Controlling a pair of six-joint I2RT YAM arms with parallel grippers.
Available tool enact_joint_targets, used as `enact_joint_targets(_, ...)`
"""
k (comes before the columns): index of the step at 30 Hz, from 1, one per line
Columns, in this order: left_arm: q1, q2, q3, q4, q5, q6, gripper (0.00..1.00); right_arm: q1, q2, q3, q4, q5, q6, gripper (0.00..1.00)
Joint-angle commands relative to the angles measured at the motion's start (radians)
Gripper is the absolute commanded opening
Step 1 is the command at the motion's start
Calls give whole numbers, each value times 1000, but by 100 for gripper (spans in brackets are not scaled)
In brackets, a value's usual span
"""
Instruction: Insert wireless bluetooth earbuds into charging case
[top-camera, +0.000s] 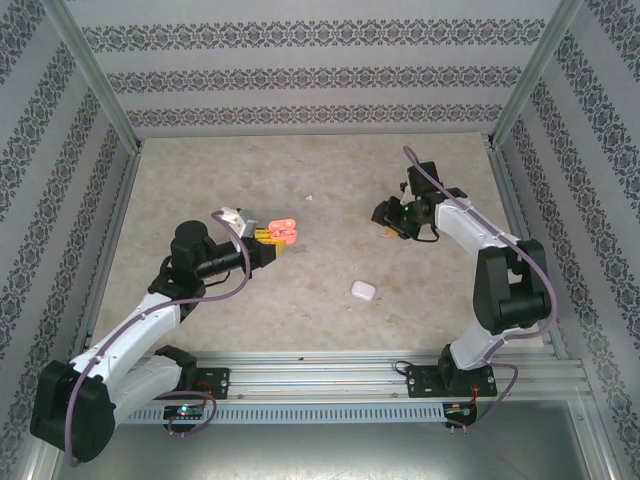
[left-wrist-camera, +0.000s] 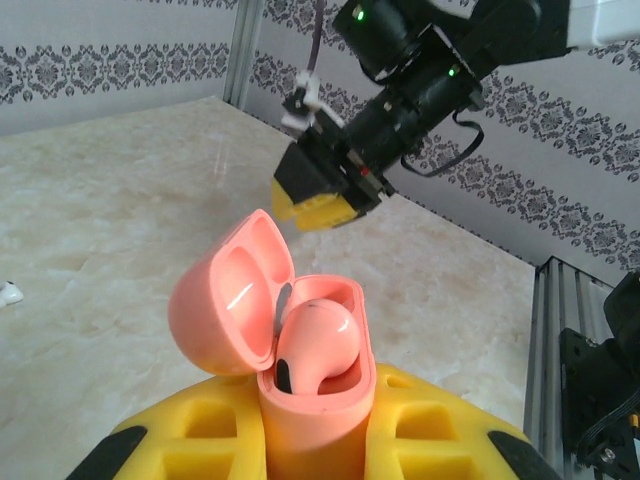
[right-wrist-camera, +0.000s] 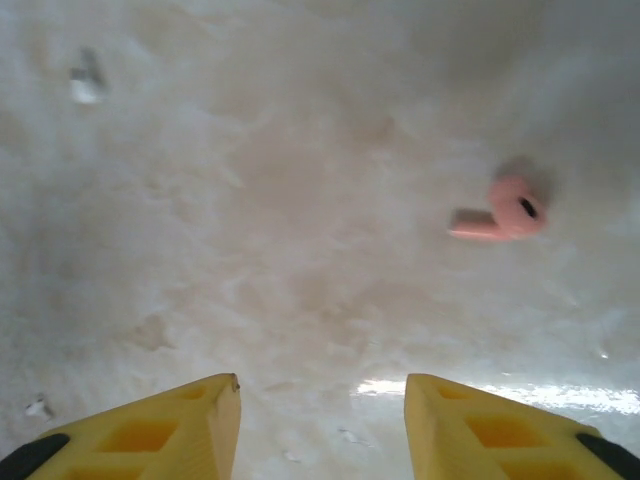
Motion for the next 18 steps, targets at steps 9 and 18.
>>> enact_joint_targets(9, -5, 78, 37, 117, 25, 8, 0, -39, 154, -24, 95, 61, 111, 52)
enact_joint_targets(18, -6, 83, 24, 118, 25, 15, 0, -39, 244, 69, 29, 141, 44, 52)
